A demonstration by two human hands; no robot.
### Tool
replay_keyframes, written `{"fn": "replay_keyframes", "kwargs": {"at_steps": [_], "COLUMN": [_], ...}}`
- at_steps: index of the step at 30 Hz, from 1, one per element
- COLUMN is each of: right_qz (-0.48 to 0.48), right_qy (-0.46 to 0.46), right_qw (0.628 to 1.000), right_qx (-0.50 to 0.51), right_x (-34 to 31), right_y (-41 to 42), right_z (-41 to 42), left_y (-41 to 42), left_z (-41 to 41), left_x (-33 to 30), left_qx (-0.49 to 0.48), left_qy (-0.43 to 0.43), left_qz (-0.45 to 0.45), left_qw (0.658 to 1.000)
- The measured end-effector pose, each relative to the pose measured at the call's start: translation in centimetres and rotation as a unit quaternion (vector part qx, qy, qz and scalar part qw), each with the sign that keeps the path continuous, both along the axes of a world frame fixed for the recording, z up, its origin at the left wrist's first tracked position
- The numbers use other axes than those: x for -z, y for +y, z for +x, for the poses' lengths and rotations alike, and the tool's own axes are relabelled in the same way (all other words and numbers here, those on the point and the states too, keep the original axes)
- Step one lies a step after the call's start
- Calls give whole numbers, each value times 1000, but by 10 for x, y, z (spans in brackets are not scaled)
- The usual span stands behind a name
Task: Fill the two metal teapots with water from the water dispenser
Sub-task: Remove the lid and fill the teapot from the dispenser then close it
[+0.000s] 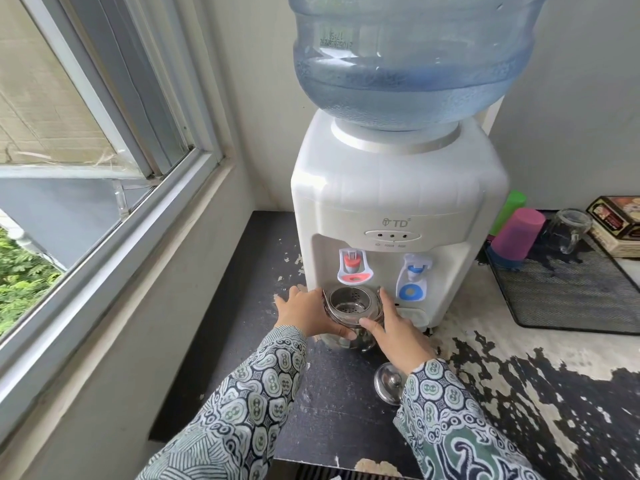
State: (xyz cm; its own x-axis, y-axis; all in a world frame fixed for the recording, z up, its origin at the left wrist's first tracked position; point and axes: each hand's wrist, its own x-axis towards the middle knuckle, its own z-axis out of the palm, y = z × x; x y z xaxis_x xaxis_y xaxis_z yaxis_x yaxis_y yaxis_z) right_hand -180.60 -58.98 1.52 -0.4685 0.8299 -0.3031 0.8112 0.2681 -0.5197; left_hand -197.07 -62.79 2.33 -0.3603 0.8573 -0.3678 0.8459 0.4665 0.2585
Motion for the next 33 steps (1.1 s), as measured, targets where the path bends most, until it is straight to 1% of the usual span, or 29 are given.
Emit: {"fn": "replay_keyframes", "kwargs": {"at_steps": [7,12,21,33], "right_qz": [24,18,15,16], "right_qy": [-98,-126,-123,-80], "right_qw": [994,991,991,996], "right_qx": [-32,-40,-49,-40], "right_x": [-6,-4,2,9], "right_y": [1,1,6,5], "right_z": [-3,-4,-4,2], "left_y": [1,2,3,6], "left_z": [3,1,1,-1], "left_x": [-2,0,1,4], "left_qx": [-6,-13,-16,-7], "left_qy": [13,15,13,13], "left_qz": [-11,-12,-12,-21], "left_qw": [1000,1000,1000,1000]}}
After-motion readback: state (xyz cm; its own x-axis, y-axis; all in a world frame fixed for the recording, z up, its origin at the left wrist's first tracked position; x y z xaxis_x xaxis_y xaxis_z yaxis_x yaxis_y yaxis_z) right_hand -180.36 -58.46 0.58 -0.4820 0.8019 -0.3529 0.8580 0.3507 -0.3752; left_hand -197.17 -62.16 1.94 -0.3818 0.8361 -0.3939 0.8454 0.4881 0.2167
